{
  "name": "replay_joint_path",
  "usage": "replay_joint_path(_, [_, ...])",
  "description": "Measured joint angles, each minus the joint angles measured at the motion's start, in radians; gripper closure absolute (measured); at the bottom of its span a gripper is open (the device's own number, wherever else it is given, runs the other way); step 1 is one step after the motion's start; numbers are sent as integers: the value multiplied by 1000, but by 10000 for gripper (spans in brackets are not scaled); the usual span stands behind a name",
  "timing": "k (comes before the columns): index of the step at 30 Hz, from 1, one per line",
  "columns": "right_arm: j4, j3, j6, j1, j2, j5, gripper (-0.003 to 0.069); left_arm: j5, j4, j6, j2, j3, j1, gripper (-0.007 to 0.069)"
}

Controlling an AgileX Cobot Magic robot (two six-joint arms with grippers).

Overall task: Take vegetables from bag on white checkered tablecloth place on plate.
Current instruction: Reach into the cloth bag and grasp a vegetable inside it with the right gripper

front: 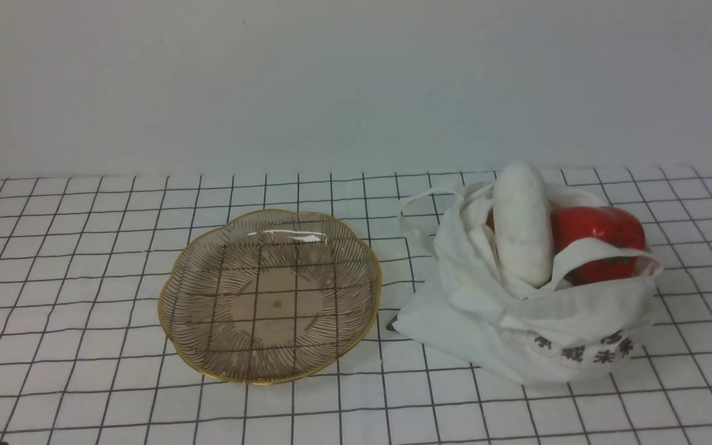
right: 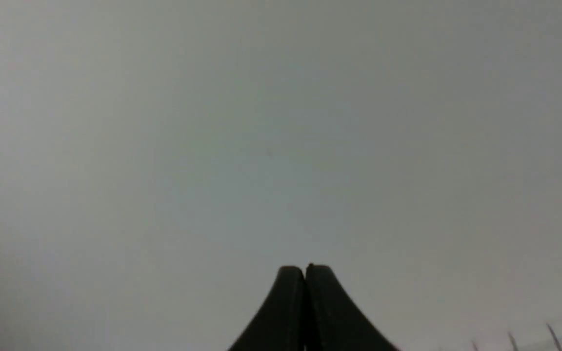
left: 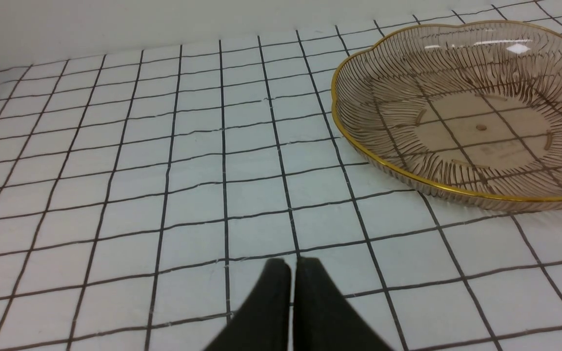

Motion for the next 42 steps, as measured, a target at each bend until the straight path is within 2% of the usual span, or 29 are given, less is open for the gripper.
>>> replay_joint_path(4, [-87, -235, -41, 0, 302, 304, 674, 0, 0, 0, 0, 0, 0, 632])
replay_joint_path(7, [-98, -339, -94, 0, 443, 425, 674, 0, 0, 0, 0, 0, 0, 632])
replay_joint_path(8, [-99, -434, -153, 0, 570, 499, 673, 0, 0, 0, 0, 0, 0, 632])
replay_joint_path(14, [-60, -623, -305, 0, 844, 567, 664, 0, 0, 0, 0, 0, 0, 632])
replay_joint_path(20, [13, -747, -388, 0, 1085, 581, 595, 0, 0, 0, 0, 0, 0, 632])
replay_joint_path(26, [58, -815, -441, 0, 1264, 573, 412, 0, 0, 0, 0, 0, 0, 632])
replay_joint_path(31, [113, -851, -461, 15, 1362, 518, 158, 0, 0, 0, 0, 0, 0, 632])
replay_joint_path(32, [113, -851, -463, 17, 1362, 518, 148, 0, 0, 0, 0, 0, 0, 632])
replay_joint_path(33, [118, -853, -479, 34, 1395, 491, 76, 0, 0, 0, 0, 0, 0, 632])
replay_joint_path(36, [120, -853, -510, 56, 1437, 477, 31, 0, 0, 0, 0, 0, 0, 632])
replay_joint_path(38, [121, -853, -523, 65, 1456, 477, 27, 0, 0, 0, 0, 0, 0, 632])
replay_joint_path(40, [124, -853, -525, 68, 1467, 477, 63, 0, 0, 0, 0, 0, 0, 632])
replay_joint_path(42, [124, -861, -526, 69, 1467, 491, 195, 0, 0, 0, 0, 0, 0, 632])
